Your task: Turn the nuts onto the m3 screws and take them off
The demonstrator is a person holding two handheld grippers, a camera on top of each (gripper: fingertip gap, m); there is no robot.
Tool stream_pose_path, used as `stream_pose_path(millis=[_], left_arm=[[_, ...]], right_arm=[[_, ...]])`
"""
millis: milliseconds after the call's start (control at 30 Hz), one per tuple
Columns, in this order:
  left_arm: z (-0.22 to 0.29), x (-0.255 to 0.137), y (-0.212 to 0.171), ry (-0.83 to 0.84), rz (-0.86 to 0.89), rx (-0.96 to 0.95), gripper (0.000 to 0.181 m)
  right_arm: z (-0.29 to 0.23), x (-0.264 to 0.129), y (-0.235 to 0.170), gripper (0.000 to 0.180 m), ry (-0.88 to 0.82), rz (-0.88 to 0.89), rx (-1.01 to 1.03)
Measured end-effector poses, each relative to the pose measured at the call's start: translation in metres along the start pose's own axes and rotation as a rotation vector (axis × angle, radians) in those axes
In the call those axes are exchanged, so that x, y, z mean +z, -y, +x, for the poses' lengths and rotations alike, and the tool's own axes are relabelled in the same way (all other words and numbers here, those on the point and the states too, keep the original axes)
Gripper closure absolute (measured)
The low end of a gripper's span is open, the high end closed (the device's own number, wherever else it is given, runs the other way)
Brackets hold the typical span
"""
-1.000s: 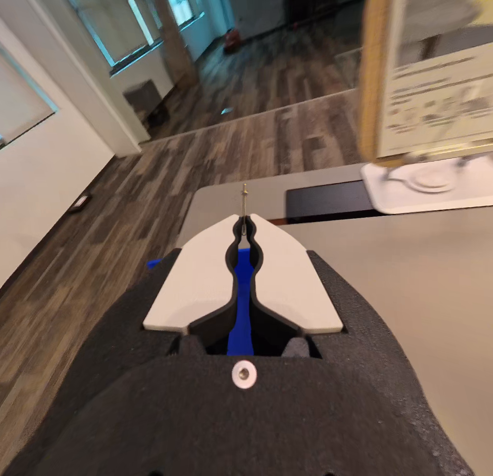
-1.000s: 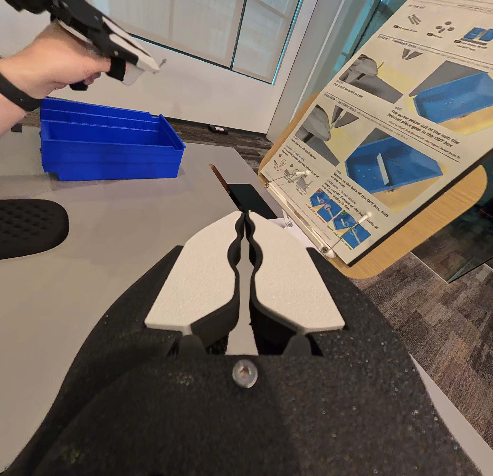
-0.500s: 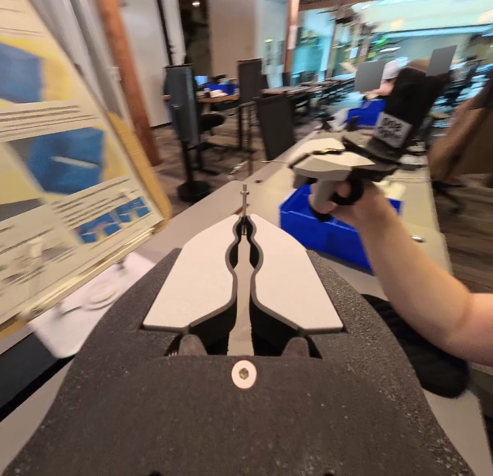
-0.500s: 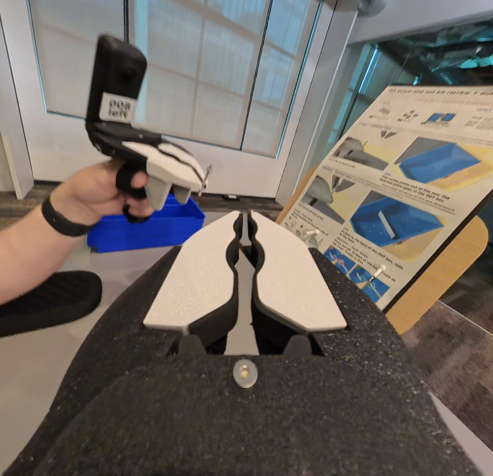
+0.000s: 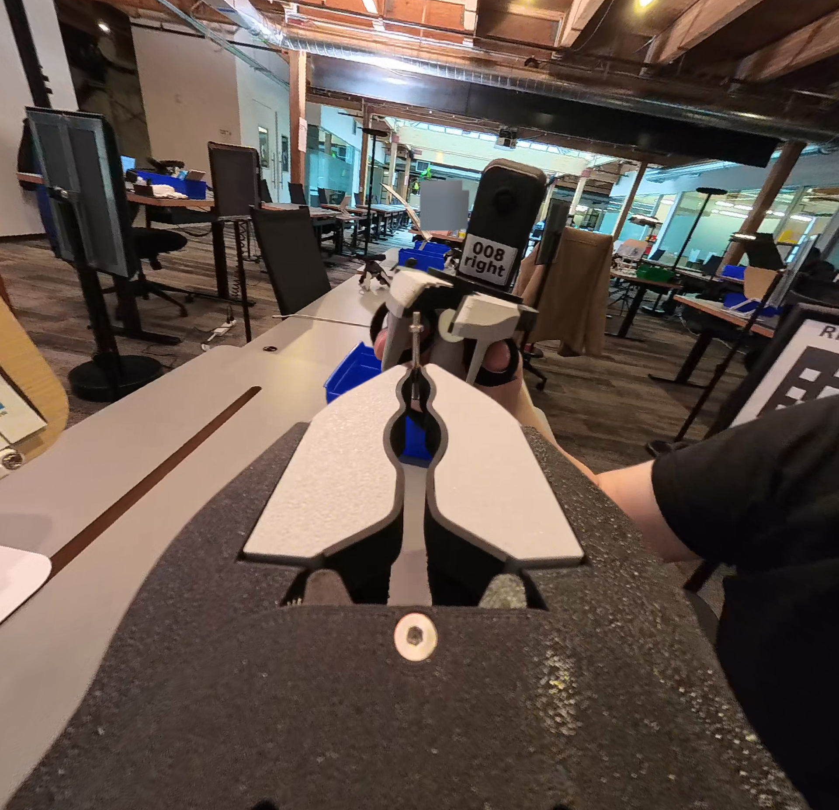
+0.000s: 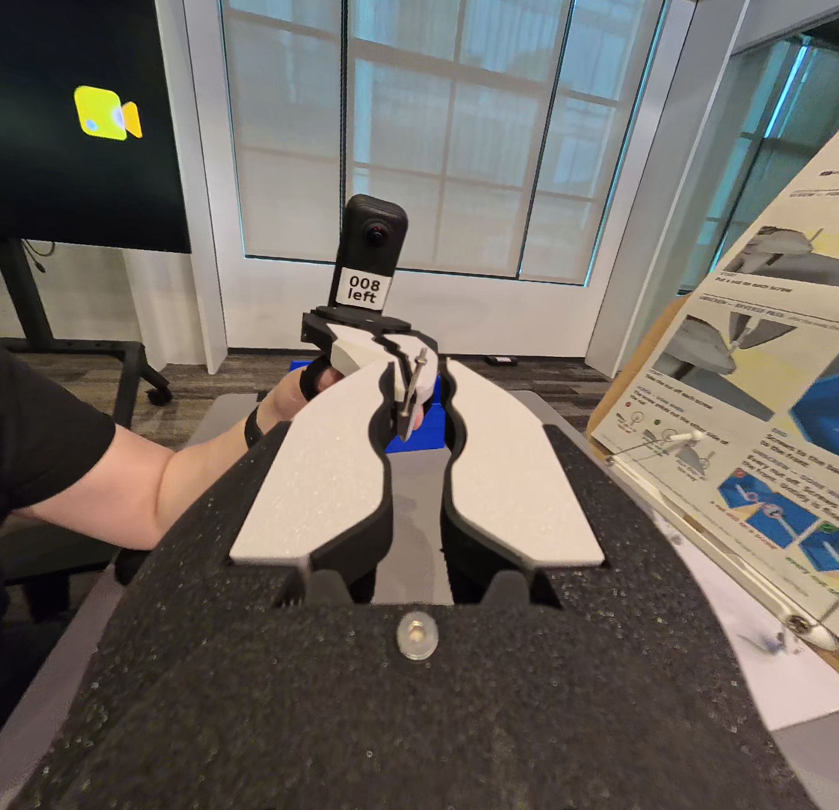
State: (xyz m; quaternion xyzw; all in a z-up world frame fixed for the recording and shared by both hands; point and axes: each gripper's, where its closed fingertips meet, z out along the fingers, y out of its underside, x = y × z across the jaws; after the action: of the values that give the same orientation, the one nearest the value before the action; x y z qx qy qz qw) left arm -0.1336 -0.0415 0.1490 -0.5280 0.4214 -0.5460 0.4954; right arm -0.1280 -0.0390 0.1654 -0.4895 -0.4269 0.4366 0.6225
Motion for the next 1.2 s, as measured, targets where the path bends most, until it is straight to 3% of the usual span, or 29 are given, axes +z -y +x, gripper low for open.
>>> stream_pose_path(millis=[200,367,733,1200], left_arm=[[0.010,0.002,0.002,-0.038,-0.005,0.001,0.179],[0.013,0.002,0.001,-0.042,-0.023,0.006,0.179],[0.002,-0.001,-0.006,-0.039,-0.062,-0.100,0.166],[-0.002,0.004,-0.016,-0.071,-0.090,-0.186,0.172]], right_arm=[[-0.003,0.008,-0.002,0.163,-0.003,-0.018,0.041],[-0.012,0.010,-0.003,0.176,0.078,-0.008,0.106],[-0.008,0.013,-0.012,0.178,0.111,-0.019,0.214],[-0.005,0.016,-0.019,0.178,0.149,-0.022,0.335]])
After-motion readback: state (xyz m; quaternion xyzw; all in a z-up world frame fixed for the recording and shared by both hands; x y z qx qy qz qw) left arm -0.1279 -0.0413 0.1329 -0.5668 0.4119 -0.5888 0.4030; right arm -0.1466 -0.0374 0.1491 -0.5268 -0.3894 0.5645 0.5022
